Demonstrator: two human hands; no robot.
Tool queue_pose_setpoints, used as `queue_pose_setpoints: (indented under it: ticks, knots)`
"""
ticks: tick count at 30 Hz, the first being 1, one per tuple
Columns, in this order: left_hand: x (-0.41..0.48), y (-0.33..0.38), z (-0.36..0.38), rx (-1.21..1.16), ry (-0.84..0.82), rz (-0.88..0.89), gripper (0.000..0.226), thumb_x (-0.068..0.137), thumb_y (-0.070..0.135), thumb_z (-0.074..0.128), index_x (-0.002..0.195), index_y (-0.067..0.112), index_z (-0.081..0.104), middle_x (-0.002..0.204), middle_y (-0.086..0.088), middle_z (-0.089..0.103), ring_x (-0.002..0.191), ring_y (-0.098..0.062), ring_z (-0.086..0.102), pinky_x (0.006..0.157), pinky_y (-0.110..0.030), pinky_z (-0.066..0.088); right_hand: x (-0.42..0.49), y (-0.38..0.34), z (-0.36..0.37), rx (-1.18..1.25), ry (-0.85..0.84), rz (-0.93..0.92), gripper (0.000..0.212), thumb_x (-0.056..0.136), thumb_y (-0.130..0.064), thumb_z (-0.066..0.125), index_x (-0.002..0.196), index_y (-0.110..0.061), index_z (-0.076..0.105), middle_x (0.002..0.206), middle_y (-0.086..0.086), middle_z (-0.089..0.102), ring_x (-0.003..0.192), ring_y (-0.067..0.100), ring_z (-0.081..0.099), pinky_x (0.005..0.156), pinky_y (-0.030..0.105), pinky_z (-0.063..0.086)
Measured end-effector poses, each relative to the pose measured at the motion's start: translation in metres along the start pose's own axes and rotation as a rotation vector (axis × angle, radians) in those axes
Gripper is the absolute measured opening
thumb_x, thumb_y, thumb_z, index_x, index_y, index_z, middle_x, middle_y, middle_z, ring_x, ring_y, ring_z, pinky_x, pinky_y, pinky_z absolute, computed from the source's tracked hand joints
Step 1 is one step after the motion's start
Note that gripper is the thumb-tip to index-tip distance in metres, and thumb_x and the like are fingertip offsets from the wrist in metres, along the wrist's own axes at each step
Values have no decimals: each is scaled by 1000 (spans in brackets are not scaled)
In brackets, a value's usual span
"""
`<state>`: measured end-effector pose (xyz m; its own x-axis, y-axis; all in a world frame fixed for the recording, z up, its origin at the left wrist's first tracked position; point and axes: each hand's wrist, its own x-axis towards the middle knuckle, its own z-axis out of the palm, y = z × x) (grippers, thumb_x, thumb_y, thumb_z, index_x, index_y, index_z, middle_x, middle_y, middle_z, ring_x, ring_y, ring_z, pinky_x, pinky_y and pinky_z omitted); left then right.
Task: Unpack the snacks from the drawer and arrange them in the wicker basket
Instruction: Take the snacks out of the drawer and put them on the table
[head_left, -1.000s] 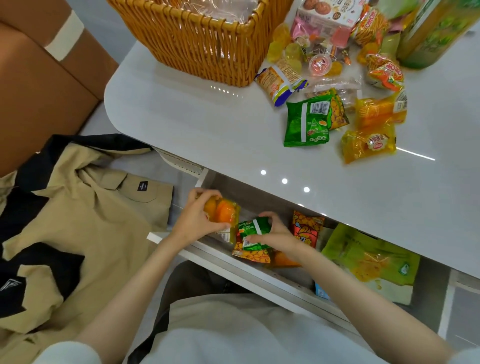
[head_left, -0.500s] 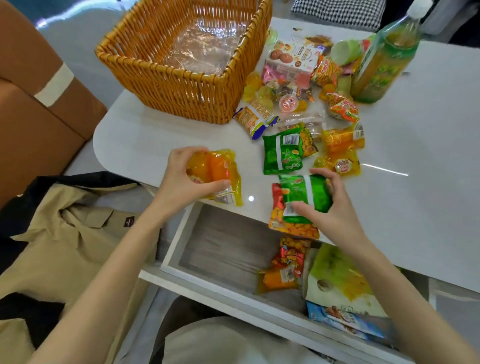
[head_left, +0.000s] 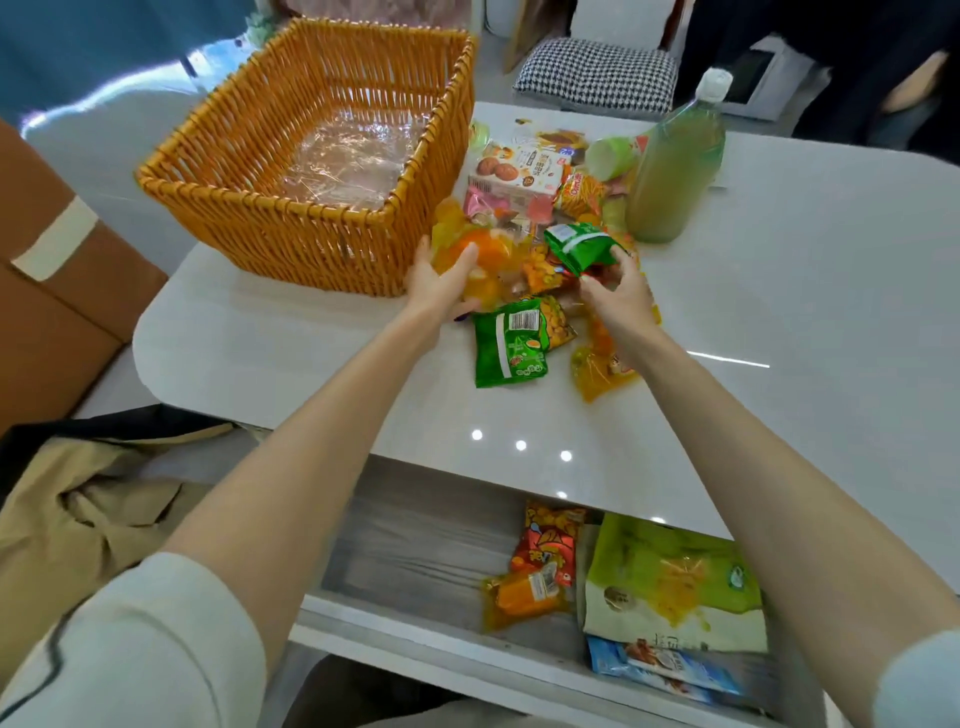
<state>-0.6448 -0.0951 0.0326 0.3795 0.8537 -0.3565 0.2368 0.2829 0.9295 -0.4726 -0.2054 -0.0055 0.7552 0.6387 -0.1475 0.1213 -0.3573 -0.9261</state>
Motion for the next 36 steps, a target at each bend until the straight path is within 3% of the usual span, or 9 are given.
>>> queue_pose_setpoints:
  ticks: [5,9,12,17,21,26,28,33,36]
  knots:
    - [-5,10,8,60,-150,74,71,98,19,52,154,24,8,133,0,54,81,3,62,71,-17,51,-28,1,-21,-52,36,-113,38,89,-23,61,127,-22,57,131,3,56,103,18,65,94,40,53]
    - [-32,9,-6,192,-137,192,63,99,15,51,153,17,19,135,10,40,104,0,47,66,-5,48,-78,0,-38,-27,-47,-159,20,94,-20,60,113,-26,60,116,-5,63,98,16,65,88,38,56]
    - [-59,-5,-22,271,-136,279,52,98,15,52,147,14,33,139,8,40,117,-4,45,83,-4,46,-121,7,-42,11,-191,-130,16,94,-19,61,109,-21,64,105,-3,68,89,15,68,85,36,57]
    - [-115,-56,-55,365,-218,317,32,97,18,55,128,23,54,119,8,63,107,-10,61,89,-22,51,-191,34,-50,-46,-513,-16,12,92,-26,62,103,-27,67,97,-6,71,88,10,69,83,30,57]
    - [-155,-111,-66,557,-506,124,25,95,30,55,119,34,58,114,16,64,104,2,59,90,-18,47,-221,72,-55,-146,-697,112,13,94,-28,60,105,-30,66,98,-13,71,90,3,67,76,20,53]
    - [-164,-187,-29,797,-769,-17,50,94,31,58,141,25,41,139,3,45,121,-6,46,91,-11,42,-230,149,-65,-525,-560,123,30,92,-14,60,120,-25,61,125,-7,59,114,9,55,91,16,40]
    - [-160,-214,-8,936,-792,18,70,88,42,63,148,28,30,147,-6,35,131,-18,40,105,-31,41,-233,164,-70,-625,-463,76,37,90,-10,62,125,-17,59,132,0,53,122,17,48,95,17,32]
    - [-148,-247,30,1134,-808,33,81,81,39,71,147,40,24,146,-13,22,131,-32,35,108,-46,37,-240,189,-82,-910,-245,-129,55,81,-13,70,133,-13,52,137,11,48,128,30,40,101,46,45]
    - [-147,-252,38,1157,-786,64,74,83,32,71,144,37,31,141,-12,24,122,-31,43,105,-42,41,-235,202,-93,-1065,-274,-90,86,79,-29,76,149,-12,30,151,16,32,142,38,24,113,51,28]
